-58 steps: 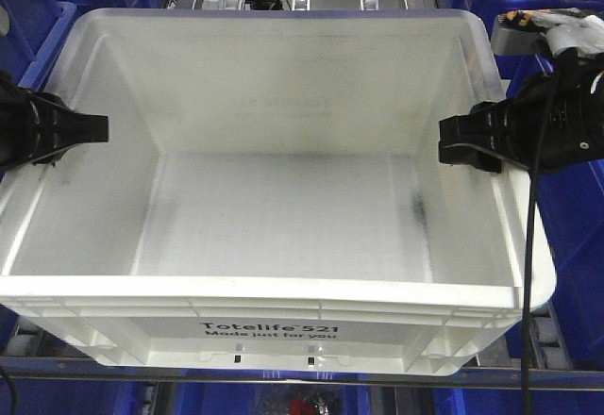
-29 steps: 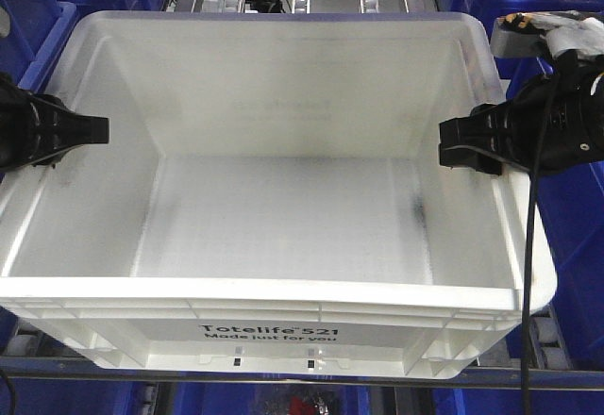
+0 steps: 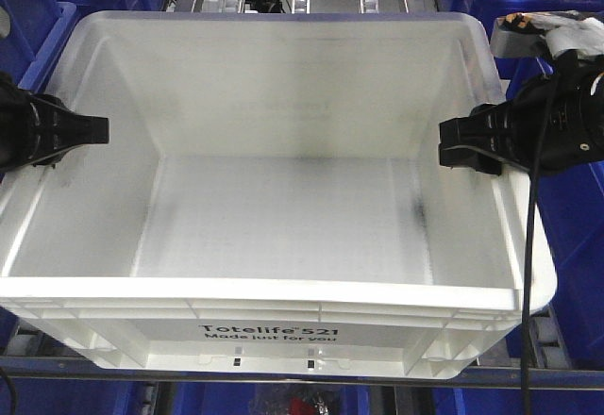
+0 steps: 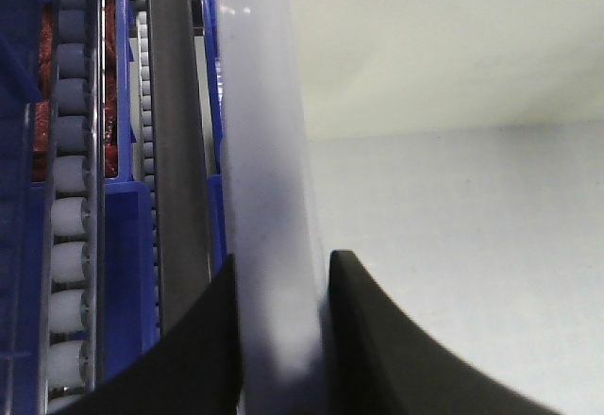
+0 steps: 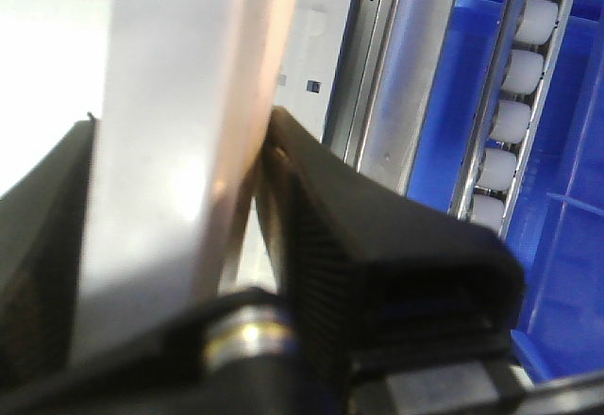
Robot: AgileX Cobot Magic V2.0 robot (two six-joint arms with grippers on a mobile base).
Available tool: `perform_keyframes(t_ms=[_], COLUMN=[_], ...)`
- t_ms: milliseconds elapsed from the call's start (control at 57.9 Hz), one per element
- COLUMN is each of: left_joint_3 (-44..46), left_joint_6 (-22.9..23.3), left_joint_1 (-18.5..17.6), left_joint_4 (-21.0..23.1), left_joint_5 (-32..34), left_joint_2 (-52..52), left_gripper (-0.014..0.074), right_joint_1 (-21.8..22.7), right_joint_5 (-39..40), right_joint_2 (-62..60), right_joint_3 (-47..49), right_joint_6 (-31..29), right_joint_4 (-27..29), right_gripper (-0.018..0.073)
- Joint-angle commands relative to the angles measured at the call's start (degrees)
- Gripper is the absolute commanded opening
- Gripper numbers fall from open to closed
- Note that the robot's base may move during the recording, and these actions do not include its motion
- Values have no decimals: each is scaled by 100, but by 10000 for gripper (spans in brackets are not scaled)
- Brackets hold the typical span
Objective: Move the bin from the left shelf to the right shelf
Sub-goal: 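Pull the gripped crate off the rollers toward the robot with both grippers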
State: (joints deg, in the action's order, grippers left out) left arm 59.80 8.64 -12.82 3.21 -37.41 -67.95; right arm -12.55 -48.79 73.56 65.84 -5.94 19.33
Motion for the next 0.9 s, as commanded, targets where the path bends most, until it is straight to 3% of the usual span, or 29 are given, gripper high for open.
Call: perform_keyframes(t_ms=[0, 881], left_joint_3=[218, 218], left_joint_6=[-89, -89], left_joint_1=[-34, -34], left_joint_4=[160, 160], left_joint_5=[697, 697], left_joint_2=[231, 231], left_gripper=[-7, -6], right_joint_1=[0, 0], right_joint_5=[499, 499], right_joint_2=[-254, -254], right_joint_3=[224, 224], right_joint_6=[-236, -236], right_joint_4=[185, 185], right_gripper=[-4, -4])
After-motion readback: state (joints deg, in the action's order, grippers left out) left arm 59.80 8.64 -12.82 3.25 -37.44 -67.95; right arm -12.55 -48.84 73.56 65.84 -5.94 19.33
